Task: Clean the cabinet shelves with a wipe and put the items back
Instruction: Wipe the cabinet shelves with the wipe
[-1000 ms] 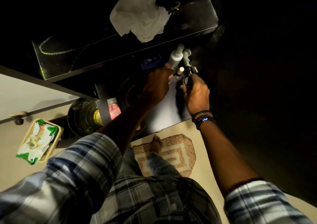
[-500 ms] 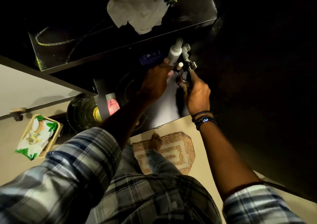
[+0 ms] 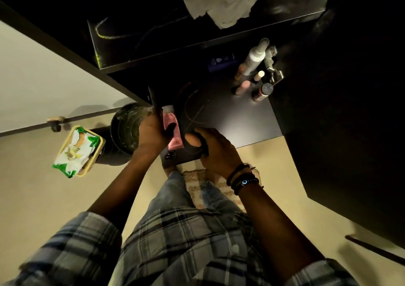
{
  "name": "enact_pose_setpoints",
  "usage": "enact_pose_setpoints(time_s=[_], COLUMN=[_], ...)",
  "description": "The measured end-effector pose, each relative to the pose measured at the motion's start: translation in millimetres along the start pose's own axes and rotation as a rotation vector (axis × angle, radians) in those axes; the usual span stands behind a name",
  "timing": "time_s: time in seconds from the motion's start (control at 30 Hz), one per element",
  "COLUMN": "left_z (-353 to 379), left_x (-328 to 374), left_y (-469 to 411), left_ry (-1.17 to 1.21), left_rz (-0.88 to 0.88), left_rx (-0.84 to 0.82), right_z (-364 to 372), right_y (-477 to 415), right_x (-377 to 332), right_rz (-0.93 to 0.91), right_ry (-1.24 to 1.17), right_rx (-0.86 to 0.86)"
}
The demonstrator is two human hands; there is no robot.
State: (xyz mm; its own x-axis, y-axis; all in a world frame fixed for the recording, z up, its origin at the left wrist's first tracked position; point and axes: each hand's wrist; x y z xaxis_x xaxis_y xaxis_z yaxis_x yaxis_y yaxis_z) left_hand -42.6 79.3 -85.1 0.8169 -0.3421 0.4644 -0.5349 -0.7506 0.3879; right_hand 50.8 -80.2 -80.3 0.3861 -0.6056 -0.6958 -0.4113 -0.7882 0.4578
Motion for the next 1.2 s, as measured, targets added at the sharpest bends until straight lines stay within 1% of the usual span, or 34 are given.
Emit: enact_pose_setpoints(time_s=[0.1, 0.17, 0.27, 0.33, 0.47, 0.5, 0.6, 0.7, 0.77, 0.87, 0.97, 1.03, 1.1, 1.17, 1.2], left_z=[7, 11, 16, 17, 15, 17, 23, 34, 41, 50, 61, 73, 85, 99, 108], left_x=[-10, -12, -11, -11, -7, -4, 5, 12, 21, 44, 70, 85, 100, 109, 114], left_y=[6, 7, 5, -1, -14, -15, -14, -12, -12, -11, -16, -20, -20, -21, -21], left_ry=[-0.04, -0.035, -0.01, 0.014, 0.178, 0.165, 0.016, -0.026, 0.056, 0.223, 0.353, 0.537, 0.725, 0.816, 0.852], left_rz=[-0.101, -0.161, -0.144, -0.138, -0.2, -0.19, -0.131, -0.058, -0.104, -0.203, -0.313, -0.385, -0.424, -0.447, -0.458], left_rx=[-0.031, -0.036, -0.027, -0.033, -0.085, -0.08, -0.057, -0.023, -0.052, -0.096, -0.091, -0.124, -0.17, -0.231, -0.231], right_z=[14, 18, 18, 16, 2, -4, -25, -46, -59, -74, -83, -87, -91, -95, -97], right_y=[0, -2, -7, -9, -10, -9, -2, 5, 8, 11, 10, 7, 5, 4, 3], right_x=[-3, -6, -10, -13, -11, -8, 9, 32, 47, 61, 68, 73, 77, 80, 80], right_rz=[-0.009, -0.012, -0.048, -0.068, 0.019, 0.03, 0.047, 0.128, 0.194, 0.258, 0.256, 0.266, 0.269, 0.263, 0.264], right_ry=[-0.001, 0.002, 0.009, -0.012, -0.069, -0.053, 0.019, 0.027, 0.046, 0.055, 0.074, 0.106, 0.13, 0.151, 0.163], right_rx=[0.017, 0.072, 0.167, 0.193, 0.24, 0.279, 0.415, 0.544, 0.611, 0.657, 0.651, 0.641, 0.647, 0.656, 0.657])
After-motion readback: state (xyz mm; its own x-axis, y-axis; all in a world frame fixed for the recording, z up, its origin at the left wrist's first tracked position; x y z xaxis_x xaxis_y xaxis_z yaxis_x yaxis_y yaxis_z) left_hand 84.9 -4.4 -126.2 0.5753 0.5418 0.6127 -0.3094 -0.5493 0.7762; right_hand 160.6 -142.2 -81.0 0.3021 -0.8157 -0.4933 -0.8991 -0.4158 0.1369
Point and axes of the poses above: each hand's wrist, its own y-axis away from the middle knuckle, its own z-axis out of the palm, x = y × z, and after that the axes turned 2 degrees about -y, right-handed
